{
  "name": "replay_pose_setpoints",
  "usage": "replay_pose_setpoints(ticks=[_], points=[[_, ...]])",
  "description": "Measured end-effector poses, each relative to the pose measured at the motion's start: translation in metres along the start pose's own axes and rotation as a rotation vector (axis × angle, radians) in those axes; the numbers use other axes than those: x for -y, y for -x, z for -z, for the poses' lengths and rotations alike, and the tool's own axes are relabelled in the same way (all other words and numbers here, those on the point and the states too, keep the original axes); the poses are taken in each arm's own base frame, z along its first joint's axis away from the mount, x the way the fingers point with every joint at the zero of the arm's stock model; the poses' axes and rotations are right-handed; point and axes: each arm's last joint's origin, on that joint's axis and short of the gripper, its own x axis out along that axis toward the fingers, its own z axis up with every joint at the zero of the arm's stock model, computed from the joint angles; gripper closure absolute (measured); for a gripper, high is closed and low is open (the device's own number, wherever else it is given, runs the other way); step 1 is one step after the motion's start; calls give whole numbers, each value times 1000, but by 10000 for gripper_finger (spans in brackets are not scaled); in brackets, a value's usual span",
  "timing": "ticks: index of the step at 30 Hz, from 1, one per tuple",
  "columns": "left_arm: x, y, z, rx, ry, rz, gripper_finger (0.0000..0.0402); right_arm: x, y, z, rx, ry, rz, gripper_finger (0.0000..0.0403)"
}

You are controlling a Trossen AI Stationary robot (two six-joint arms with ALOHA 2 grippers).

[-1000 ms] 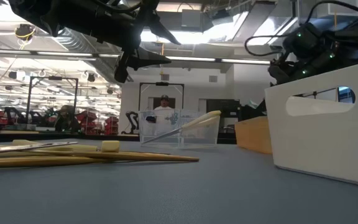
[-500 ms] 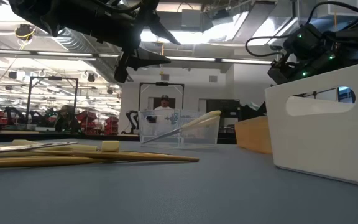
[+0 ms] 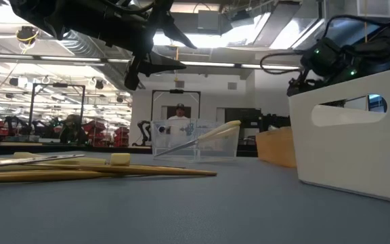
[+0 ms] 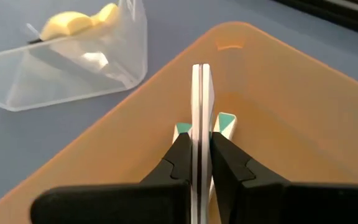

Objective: Sort silverware by color (type)
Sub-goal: Put the white knife into the orange bin

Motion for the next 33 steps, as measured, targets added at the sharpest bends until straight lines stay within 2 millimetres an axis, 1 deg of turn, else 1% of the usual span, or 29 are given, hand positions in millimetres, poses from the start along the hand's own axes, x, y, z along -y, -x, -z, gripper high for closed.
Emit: replay_pose_setpoints(ticks=[15, 23, 26, 33], points=[[0, 0, 0, 0, 0, 0, 214, 7, -18, 12, -71, 5, 129, 379], [0, 0, 0, 0, 0, 0, 214, 8, -20, 12, -65, 5, 157, 379], [0, 0, 0, 0, 0, 0, 214, 8, -20, 12, -64, 5, 162, 371], [0, 0, 0, 0, 0, 0, 214, 8, -20, 13, -65, 5, 161, 334]])
